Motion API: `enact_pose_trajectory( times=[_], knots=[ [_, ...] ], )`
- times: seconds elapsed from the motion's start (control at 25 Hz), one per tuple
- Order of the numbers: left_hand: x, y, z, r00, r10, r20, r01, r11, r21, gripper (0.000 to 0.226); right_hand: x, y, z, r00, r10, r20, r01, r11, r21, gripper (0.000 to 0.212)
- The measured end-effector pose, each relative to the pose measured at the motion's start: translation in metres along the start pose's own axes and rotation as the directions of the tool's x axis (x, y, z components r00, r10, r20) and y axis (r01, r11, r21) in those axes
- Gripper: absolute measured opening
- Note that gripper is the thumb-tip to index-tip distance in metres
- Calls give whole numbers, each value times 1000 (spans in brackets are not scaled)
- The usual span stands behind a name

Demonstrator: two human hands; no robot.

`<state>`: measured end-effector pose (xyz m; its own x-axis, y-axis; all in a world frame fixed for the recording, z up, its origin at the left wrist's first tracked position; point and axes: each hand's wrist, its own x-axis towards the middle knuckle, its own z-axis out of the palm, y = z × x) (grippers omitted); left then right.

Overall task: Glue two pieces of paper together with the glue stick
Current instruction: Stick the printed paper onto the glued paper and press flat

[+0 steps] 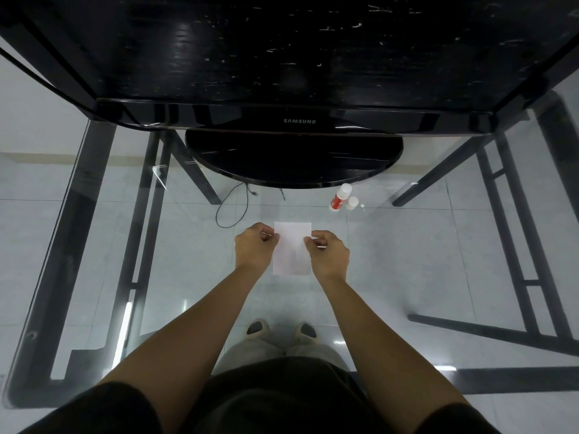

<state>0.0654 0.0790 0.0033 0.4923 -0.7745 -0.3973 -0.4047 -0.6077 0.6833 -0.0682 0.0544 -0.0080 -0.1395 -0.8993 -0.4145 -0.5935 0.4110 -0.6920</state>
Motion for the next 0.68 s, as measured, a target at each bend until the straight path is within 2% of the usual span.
enact_pose_trajectory(
  times=[0.68],
  knots=[
    [3,3,7,998,-35,-58,36,999,7,16,2,-1,2,1000,-9,-10,9,999,-45,26]
  ],
)
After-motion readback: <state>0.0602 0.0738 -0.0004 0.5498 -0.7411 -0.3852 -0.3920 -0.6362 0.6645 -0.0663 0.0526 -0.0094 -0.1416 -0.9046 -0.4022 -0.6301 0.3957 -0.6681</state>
